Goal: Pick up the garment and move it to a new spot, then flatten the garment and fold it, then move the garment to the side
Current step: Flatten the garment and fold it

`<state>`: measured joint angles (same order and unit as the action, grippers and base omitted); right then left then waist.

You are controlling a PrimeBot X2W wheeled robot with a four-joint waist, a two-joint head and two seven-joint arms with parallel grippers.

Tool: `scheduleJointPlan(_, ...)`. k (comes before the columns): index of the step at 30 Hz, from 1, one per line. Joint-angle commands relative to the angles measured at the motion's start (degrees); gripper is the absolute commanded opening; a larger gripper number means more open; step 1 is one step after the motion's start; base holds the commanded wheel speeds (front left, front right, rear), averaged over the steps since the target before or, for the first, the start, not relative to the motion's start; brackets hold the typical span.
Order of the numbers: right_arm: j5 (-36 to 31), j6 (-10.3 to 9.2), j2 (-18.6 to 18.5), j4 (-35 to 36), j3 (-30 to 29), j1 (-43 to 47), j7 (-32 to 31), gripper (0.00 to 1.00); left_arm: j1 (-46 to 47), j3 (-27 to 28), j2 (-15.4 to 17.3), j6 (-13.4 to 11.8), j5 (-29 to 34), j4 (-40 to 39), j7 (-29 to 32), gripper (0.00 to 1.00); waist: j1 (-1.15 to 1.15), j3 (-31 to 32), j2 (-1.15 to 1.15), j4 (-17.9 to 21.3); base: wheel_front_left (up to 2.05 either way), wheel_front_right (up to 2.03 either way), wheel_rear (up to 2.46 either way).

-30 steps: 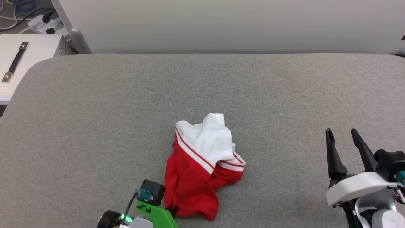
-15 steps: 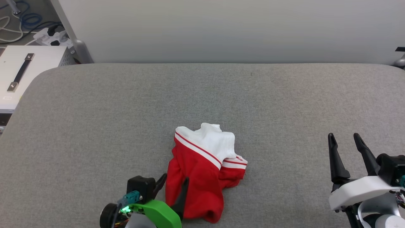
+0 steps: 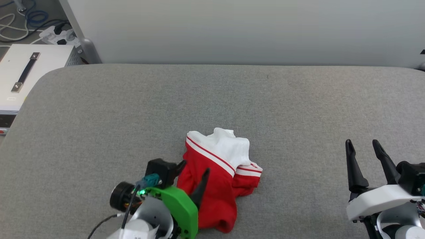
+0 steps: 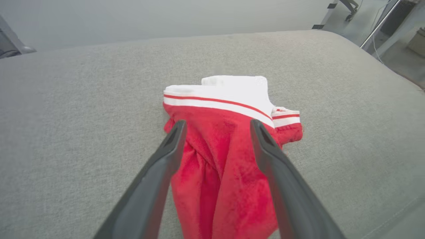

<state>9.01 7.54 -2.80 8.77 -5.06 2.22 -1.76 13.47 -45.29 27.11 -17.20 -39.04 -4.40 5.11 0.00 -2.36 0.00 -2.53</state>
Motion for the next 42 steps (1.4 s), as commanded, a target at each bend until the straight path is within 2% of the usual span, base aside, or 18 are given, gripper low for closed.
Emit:
scheduleJointPlan(1,0.0,-0.05,-0.08,0.19,0.03,-0.1,-0.07,1.0,3.16,-0.69,-0.05,1.58,0.27,-0.15,2.07,1.0,0.0,-0.71,0.0,-0.08,0.0,0.0,0.0)
scheduleJointPlan(6,0.03,-0.05,-0.08,0.31,0.26,-0.87,-0.05,1.0,11.78,-3.95,-0.41,8.55,-1.39,1.85,11.48,1.0,0.0,-2.44,0.0,0.14,0.0,0.0,0.0)
scheduleJointPlan(10,0.22,-0.05,-0.08,0.07,0.61,-1.37,0.01,1.0,17.19,-6.38,-0.96,12.77,-2.01,6.08,17.73,1.0,0.0,-3.71,0.0,0.67,0.0,0.0,0.0)
scheduleJointPlan(16,0.63,-0.05,-0.08,-0.51,1.0,-2.16,0.59,1.0,22.21,-9.64,-2.29,17.1,-2.27,12.92,24.21,1.0,0.0,-5.5,0.0,1.95,0.0,0.0,0.0)
scheduleJointPlan(21,0.89,-0.05,-0.08,-1.2,0.99,-2.68,1.22,1.0,24.7,-11.26,-2.81,19.25,-1.85,16.94,26.66,1.0,0.0,-6.5,0.0,2.75,0.0,0.0,0.0)
scheduleJointPlan(22,0.91,-0.05,-0.08,-1.33,0.91,-2.72,1.34,1.0,25.04,-11.45,-2.89,19.47,-1.69,17.46,26.76,0.43,0.0,-6.58,0.0,2.83,0.0,0.0,0.0)
scheduleJointPlan(23,0.93,-0.05,-0.08,-1.42,0.86,-2.76,1.42,1.0,25.27,-11.55,-2.96,19.64,-1.56,17.74,26.63,0.14,0.0,-6.65,0.0,2.89,0.0,0.0,0.0)
scheduleJointPlan(24,0.99,-0.05,-0.08,-1.54,0.78,-2.8,1.49,1.0,25.46,-11.62,-3.04,19.77,-1.48,18.11,26.51,0.0,0.0,-6.7,0.0,2.93,0.0,0.0,0.0)
scheduleJointPlan(29,1.11,-0.05,-0.08,-1.87,0.34,-2.83,1.66,1.0,26.06,-11.82,-3.19,19.92,-0.95,18.98,25.73,0.0,0.0,-6.45,0.0,2.5,0.0,0.0,0.0)
scheduleJointPlan(35,0.9,-0.05,-0.08,-1.74,-0.12,-2.77,1.52,1.0,26.43,-9.97,-2.32,18.3,0.26,17.08,21.28,0.0,0.0,-5.76,0.0,1.34,0.0,0.0,0.0)
scheduleJointPlan(38,0.84,-0.05,-0.08,-1.66,-0.35,-2.55,1.37,1.0,25.33,-7.36,-1.23,15.65,0.57,14.33,16.95,0.0,0.0,-5.26,0.0,0.82,0.0,0.0,0.0)
scheduleJointPlan(42,0.91,-0.05,-0.08,-1.59,-0.51,-2.1,1.26,1.0,20.31,-2.3,0.85,9.75,-1.26,10.82,11.43,0.0,0.0,-4.61,0.0,0.39,0.0,0.0,0.0)
